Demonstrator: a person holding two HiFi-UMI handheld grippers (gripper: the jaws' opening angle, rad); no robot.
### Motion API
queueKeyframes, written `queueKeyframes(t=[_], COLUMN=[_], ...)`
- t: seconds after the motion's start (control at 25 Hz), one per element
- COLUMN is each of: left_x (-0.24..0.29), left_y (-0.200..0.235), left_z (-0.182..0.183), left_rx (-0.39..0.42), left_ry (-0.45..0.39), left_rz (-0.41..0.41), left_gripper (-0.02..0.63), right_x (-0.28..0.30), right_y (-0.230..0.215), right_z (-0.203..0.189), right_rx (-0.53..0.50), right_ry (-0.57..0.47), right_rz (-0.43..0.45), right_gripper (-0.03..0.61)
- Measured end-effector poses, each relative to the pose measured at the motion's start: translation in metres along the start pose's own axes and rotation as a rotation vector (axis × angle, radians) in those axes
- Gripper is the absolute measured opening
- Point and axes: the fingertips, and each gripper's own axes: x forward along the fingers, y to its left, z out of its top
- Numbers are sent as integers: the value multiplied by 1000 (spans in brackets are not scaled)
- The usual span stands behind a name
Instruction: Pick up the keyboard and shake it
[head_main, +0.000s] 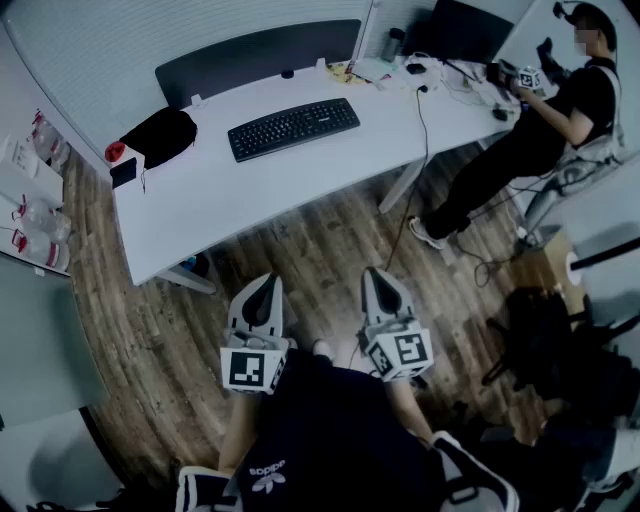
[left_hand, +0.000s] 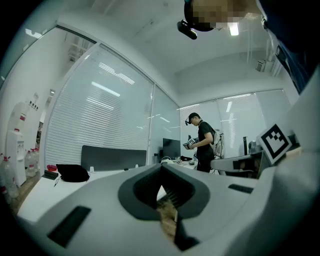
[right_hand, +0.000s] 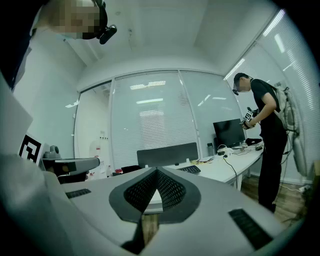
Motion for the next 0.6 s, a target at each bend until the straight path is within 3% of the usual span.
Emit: queueKeyframes(t=[0.6], left_x=[20], left_y=[-39], left_z=[6], left_rx=[10], left_ry=[-30], left_rz=[9], left_gripper=[-5], right_x=[-10], right_y=[-38], right_z=[10], right_rx=[-53], right_ry=[-20], right_rz=[40], right_gripper=[2])
